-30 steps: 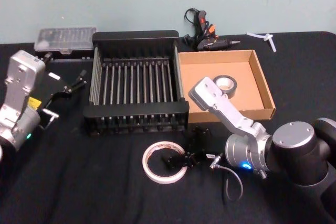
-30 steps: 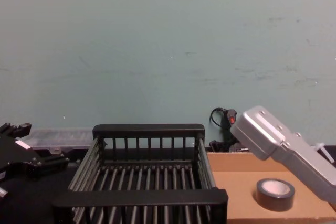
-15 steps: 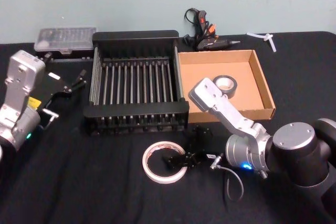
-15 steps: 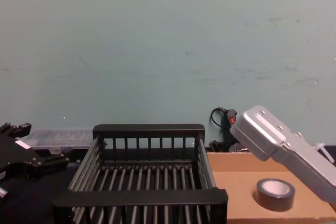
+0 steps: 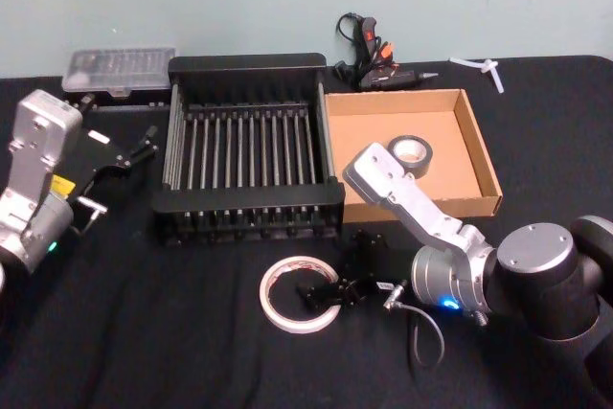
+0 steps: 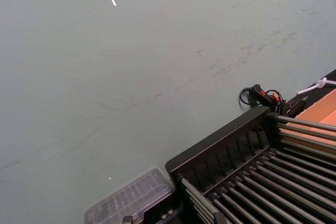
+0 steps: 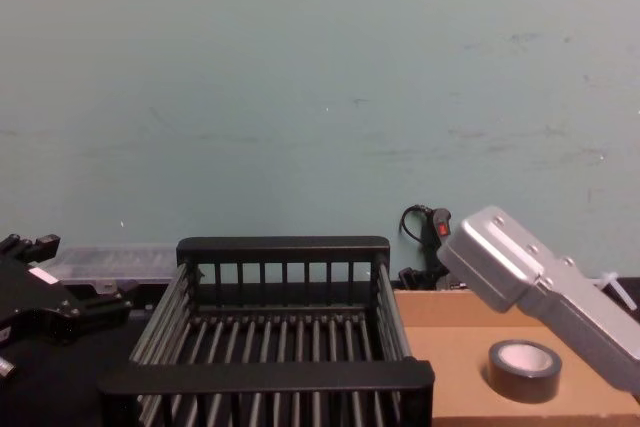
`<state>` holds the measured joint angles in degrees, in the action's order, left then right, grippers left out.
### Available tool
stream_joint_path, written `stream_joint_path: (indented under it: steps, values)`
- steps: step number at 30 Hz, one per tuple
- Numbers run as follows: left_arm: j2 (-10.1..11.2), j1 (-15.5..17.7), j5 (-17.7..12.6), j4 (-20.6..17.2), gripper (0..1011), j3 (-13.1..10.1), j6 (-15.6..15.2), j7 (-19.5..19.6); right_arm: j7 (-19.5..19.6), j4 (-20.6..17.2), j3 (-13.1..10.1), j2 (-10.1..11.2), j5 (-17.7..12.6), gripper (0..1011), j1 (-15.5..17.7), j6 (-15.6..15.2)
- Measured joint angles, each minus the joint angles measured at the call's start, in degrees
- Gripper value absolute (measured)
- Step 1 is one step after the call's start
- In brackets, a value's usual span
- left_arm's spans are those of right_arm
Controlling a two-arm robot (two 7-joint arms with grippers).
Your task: Pick up the white tape and place it into the black box , Pick up the silver tape and place it into the brown box.
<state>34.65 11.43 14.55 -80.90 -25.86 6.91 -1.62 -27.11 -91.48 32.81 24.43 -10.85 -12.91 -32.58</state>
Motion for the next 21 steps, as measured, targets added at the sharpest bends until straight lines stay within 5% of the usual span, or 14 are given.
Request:
stream_joint_path:
  steps: [21]
  values:
    - [0.0,0.0,0.0,0.0,1002,0.0,0.0,0.0,-0.08,0.07,-0.04,-0.05,0.2,992,0.15,-0.26]
